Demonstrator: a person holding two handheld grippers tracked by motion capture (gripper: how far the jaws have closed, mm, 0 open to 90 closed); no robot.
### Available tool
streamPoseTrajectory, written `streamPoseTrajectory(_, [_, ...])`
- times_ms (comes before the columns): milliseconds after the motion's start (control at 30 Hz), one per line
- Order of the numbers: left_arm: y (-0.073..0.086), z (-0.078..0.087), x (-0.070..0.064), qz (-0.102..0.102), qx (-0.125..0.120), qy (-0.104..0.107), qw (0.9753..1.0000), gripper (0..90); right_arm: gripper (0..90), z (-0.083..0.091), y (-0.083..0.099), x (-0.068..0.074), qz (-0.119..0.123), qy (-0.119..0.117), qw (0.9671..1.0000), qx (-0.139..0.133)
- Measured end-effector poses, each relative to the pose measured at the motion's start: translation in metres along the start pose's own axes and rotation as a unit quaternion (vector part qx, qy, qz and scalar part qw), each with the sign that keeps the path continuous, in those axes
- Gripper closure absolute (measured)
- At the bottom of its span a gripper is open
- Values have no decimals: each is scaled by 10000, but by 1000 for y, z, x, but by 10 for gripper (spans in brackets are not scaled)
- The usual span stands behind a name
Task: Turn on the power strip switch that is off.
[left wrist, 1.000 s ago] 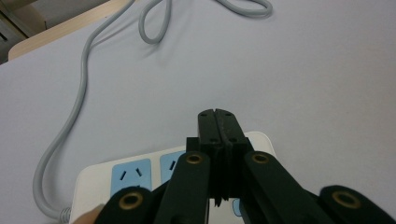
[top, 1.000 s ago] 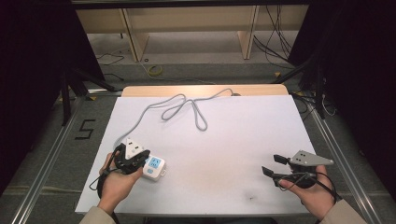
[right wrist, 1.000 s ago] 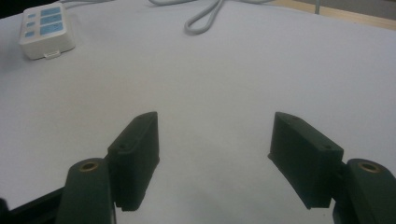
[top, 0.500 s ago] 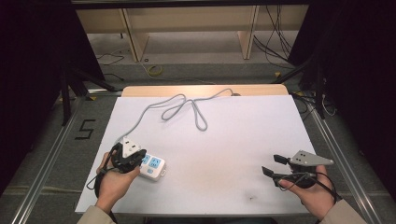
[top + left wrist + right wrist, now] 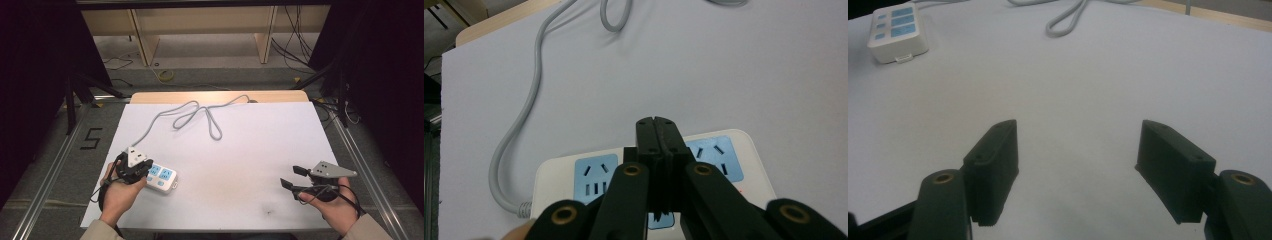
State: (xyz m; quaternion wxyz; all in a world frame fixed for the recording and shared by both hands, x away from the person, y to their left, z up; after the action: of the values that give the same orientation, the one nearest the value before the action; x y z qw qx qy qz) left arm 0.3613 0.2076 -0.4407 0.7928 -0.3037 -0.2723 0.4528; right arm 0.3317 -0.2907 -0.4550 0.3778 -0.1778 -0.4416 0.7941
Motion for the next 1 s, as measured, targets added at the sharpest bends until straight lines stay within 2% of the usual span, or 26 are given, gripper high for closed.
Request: streamPoseTrajectory(1000, [5, -5, 10, 99, 173, -83, 9998, 900, 332, 0, 0, 0, 9, 3, 10000, 13])
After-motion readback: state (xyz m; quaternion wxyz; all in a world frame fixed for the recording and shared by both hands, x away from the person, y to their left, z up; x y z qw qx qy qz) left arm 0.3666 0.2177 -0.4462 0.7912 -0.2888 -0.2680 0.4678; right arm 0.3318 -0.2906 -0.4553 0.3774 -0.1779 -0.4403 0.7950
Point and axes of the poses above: each handheld gripper's, and its own axes: z roughly backward along the jaws, y roughly out of its underside, x roughly to its left, the point moved 2 cm from there along -z, roughly forward along the jaws, and after that the axes turned 2 degrees about x, right-handed, at the moved point
